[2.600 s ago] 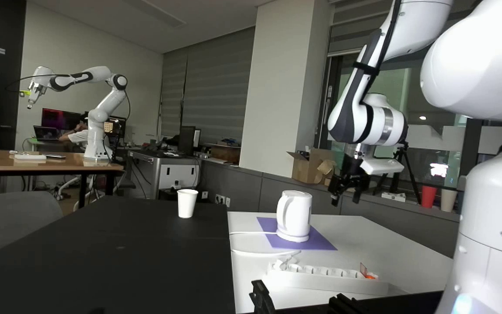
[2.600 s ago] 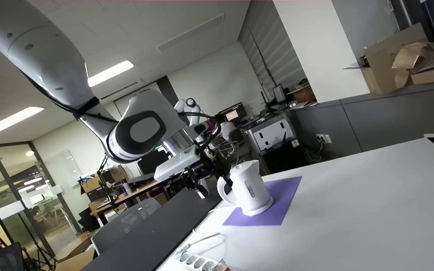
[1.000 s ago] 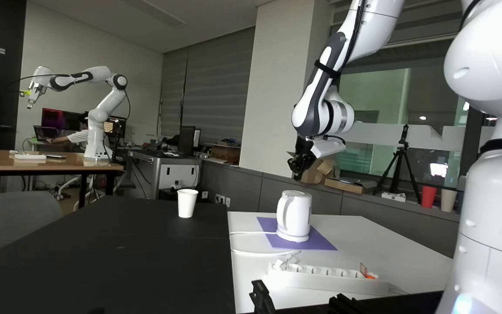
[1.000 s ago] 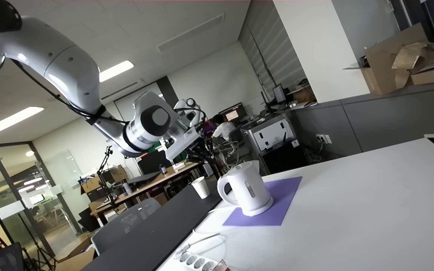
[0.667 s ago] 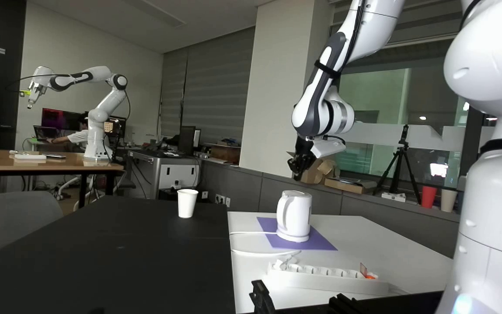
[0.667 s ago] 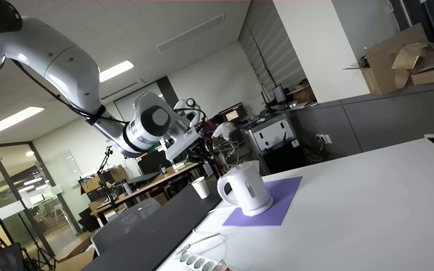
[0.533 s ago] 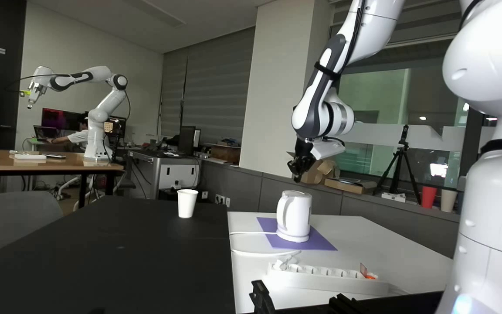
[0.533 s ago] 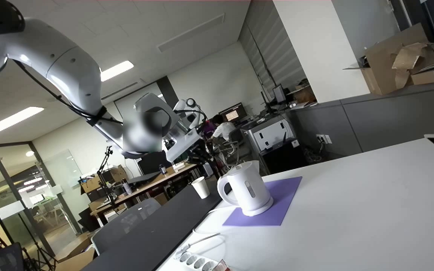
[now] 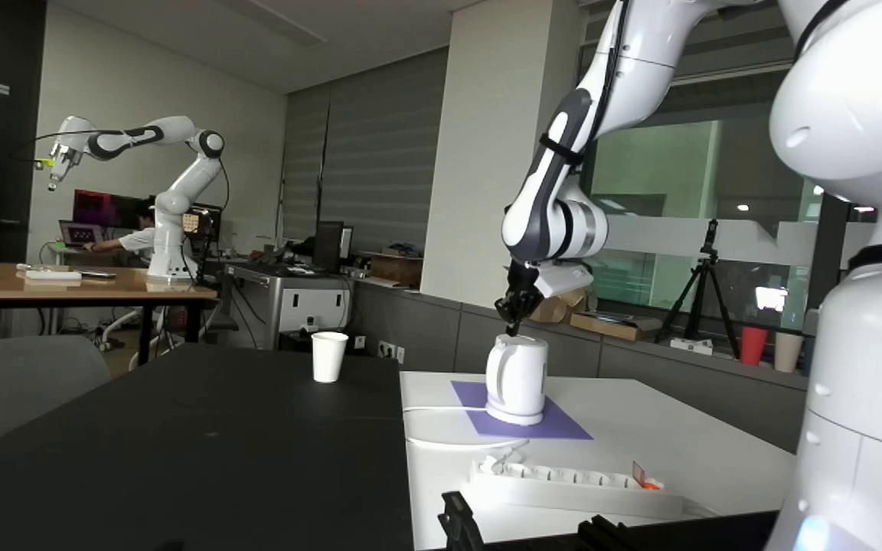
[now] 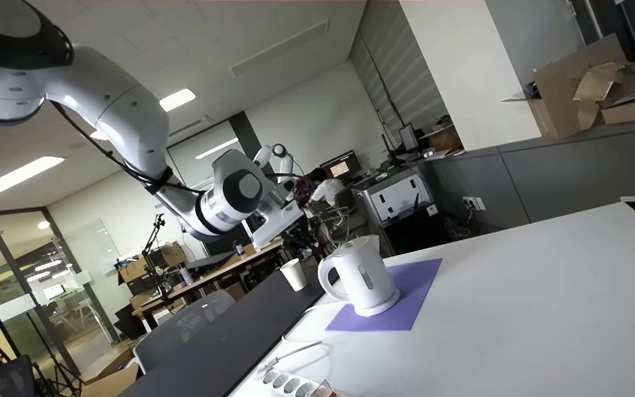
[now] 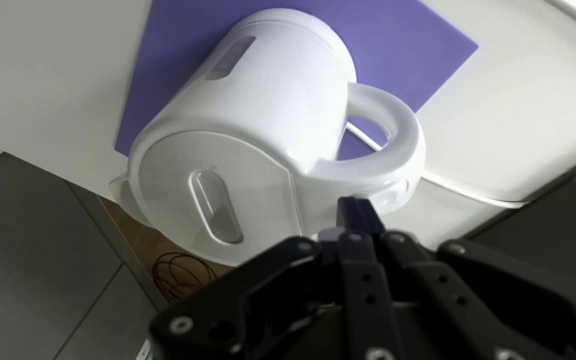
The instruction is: Turn on the switch on the adapter
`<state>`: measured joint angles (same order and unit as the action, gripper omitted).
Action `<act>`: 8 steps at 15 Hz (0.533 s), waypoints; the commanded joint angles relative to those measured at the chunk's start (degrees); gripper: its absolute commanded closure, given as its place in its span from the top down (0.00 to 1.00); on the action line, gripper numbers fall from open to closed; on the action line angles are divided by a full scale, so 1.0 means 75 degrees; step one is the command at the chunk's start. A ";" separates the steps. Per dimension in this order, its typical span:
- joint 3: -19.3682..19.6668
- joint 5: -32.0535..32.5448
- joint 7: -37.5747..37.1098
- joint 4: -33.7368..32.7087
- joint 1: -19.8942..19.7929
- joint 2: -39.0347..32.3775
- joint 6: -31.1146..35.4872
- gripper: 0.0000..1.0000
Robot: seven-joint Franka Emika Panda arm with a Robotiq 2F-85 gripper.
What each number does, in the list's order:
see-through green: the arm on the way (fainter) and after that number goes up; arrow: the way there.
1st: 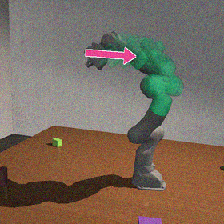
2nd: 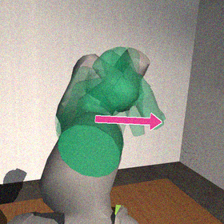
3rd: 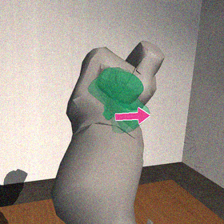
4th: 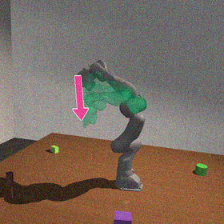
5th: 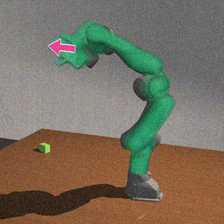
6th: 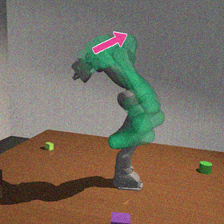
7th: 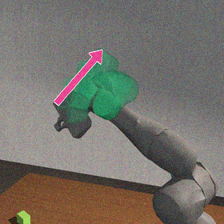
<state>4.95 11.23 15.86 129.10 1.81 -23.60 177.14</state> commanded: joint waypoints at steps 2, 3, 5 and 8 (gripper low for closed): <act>-0.0283 0.0077 -0.0107 -0.0490 -0.0222 -0.0428 0.0119 0.00; -0.0309 0.0079 -0.0105 -0.0533 -0.0235 -0.0490 0.0156 0.00; -0.0329 0.0090 -0.0101 -0.0621 -0.0237 -0.0590 0.0155 0.00; -0.0266 0.0117 -0.0120 -0.0733 -0.0182 -0.0725 0.0134 0.00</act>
<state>3.10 11.24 15.86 125.70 0.92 -27.55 178.23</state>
